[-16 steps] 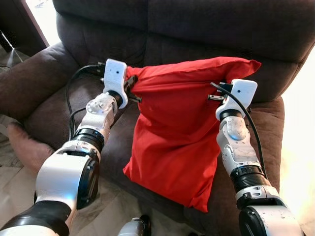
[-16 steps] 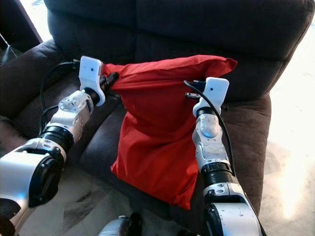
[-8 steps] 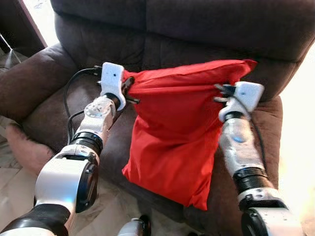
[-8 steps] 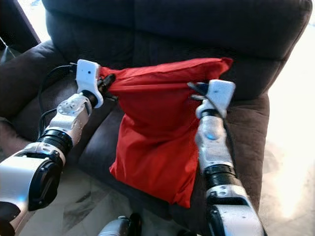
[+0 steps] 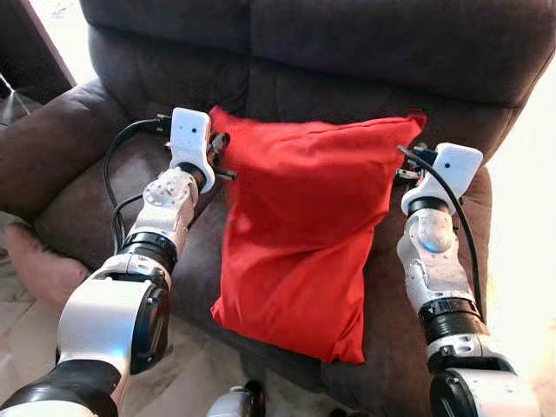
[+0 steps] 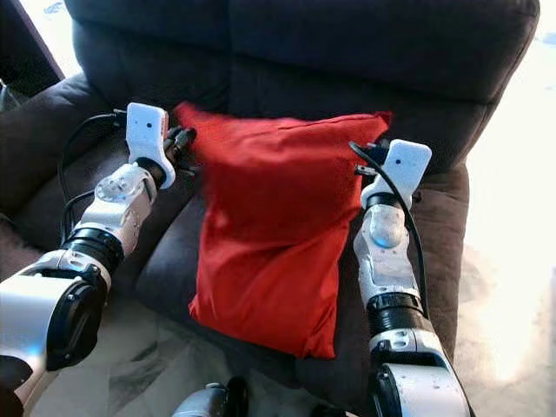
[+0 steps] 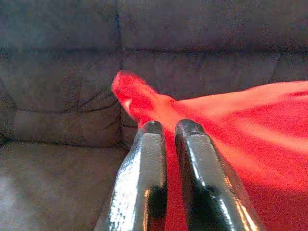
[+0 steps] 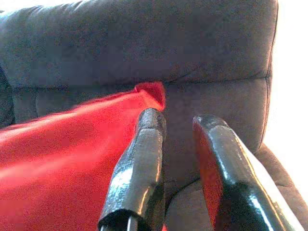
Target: Move the pillow to the sofa from floor
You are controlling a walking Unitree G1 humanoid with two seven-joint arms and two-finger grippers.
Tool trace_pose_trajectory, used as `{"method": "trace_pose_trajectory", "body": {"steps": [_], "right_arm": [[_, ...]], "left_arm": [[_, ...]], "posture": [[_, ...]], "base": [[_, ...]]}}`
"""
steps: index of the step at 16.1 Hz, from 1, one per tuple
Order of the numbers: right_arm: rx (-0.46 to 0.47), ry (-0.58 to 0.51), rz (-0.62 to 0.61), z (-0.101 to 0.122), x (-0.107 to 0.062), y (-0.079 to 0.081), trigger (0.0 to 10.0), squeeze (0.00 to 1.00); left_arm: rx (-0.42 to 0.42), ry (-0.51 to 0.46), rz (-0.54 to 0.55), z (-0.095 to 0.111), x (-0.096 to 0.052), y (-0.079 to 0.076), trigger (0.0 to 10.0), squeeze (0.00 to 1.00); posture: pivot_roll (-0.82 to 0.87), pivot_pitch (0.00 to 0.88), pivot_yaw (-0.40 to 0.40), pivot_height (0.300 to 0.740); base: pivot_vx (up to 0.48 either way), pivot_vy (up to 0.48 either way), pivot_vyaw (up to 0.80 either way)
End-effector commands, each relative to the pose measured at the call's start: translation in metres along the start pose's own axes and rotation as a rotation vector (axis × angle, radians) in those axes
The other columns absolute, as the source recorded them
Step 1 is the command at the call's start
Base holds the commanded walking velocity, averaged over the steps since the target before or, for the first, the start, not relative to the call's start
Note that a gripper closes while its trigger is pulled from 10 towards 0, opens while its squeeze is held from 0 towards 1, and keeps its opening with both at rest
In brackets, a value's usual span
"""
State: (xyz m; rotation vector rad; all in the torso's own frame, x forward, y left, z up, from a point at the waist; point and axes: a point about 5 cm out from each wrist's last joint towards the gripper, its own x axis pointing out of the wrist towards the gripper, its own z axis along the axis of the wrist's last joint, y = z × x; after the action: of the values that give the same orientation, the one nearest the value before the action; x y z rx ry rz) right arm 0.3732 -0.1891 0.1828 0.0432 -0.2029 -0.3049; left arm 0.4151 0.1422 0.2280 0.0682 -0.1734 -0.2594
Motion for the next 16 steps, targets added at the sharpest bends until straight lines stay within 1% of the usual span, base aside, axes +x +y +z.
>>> {"method": "trace_pose_trajectory", "body": {"steps": [1, 3, 5, 6, 7, 8, 9, 10, 12, 14, 15, 16], "right_arm": [[0.002, -0.018, 0.001, 0.003, -0.002, 0.002, 10.0, 0.00], [0.003, -0.016, 0.001, 0.001, -0.004, 0.002, 10.0, 0.00], [0.005, -0.009, 0.007, -0.002, -0.006, 0.005, 10.0, 0.00], [0.008, -0.004, 0.012, -0.003, -0.008, 0.006, 10.0, 0.00], [0.007, 0.003, 0.019, -0.006, -0.010, 0.006, 10.0, 0.00], [0.007, 0.007, 0.021, -0.007, -0.012, 0.006, 10.0, 0.00], [0.003, 0.023, 0.025, -0.013, -0.015, 0.006, 10.0, 0.00], [-0.007, 0.040, 0.037, -0.018, -0.019, 0.004, 10.0, 0.00], [-0.009, 0.050, 0.052, -0.024, -0.024, 0.003, 10.0, 0.00], [-0.009, 0.056, 0.060, -0.029, -0.031, 0.001, 10.0, 0.00], [-0.005, 0.052, 0.074, -0.031, -0.037, 0.000, 10.0, 0.00], [-0.008, 0.052, 0.081, -0.032, -0.040, -0.001, 10.0, 0.00]], "left_arm": [[0.005, -0.034, -0.003, 0.011, 0.004, -0.002, 10.0, 1.00], [0.025, -0.049, -0.026, 0.023, 0.011, -0.011, 10.0, 1.00], [0.056, -0.040, -0.013, 0.027, 0.015, -0.014, 10.0, 1.00], [0.074, -0.045, -0.012, 0.028, 0.015, -0.016, 10.0, 0.13], [0.073, -0.051, -0.022, 0.026, 0.014, -0.018, 10.0, 0.00], [0.076, -0.050, -0.030, 0.022, 0.013, -0.020, 10.0, 0.00], [0.098, -0.035, -0.045, 0.007, 0.006, -0.021, 10.0, 0.00], [0.104, -0.010, -0.028, -0.013, -0.005, -0.015, 10.0, 0.00], [0.082, -0.012, 0.023, -0.028, -0.016, -0.007, 10.0, 0.00], [0.049, -0.041, 0.101, -0.042, -0.033, 0.005, 10.0, 0.00], [0.031, -0.049, 0.153, -0.052, -0.045, 0.011, 10.0, 0.00], [0.029, -0.059, 0.176, -0.057, -0.053, 0.012, 10.0, 0.00]], "posture": [[0.16, 0.172, 0.078, 0.740], [0.16, 0.171, 0.081, 0.740], [0.15, 0.169, 0.086, 0.740], [0.15, 0.170, 0.087, 0.740], [0.15, 0.169, 0.088, 0.740], [0.15, 0.169, 0.090, 0.740], [0.15, 0.170, 0.089, 0.740], [0.15, 0.171, 0.088, 0.740], [0.16, 0.169, 0.084, 0.740], [0.16, 0.170, 0.075, 0.740], [0.16, 0.170, 0.069, 0.740], [0.16, 0.170, 0.064, 0.740]], "base": [[0.000, 0.000, 0.00], [0.000, 0.000, 0.00], [0.000, 0.000, 0.00], [0.000, 0.000, 0.00], [0.000, 0.000, 0.00], [0.000, 0.000, 0.00], [0.000, 0.000, 0.00], [0.000, 0.000, 0.00], [0.000, 0.000, 0.00], [0.000, 0.000, 0.00], [0.000, 0.000, 0.00], [0.000, 0.000, 0.00]]}}
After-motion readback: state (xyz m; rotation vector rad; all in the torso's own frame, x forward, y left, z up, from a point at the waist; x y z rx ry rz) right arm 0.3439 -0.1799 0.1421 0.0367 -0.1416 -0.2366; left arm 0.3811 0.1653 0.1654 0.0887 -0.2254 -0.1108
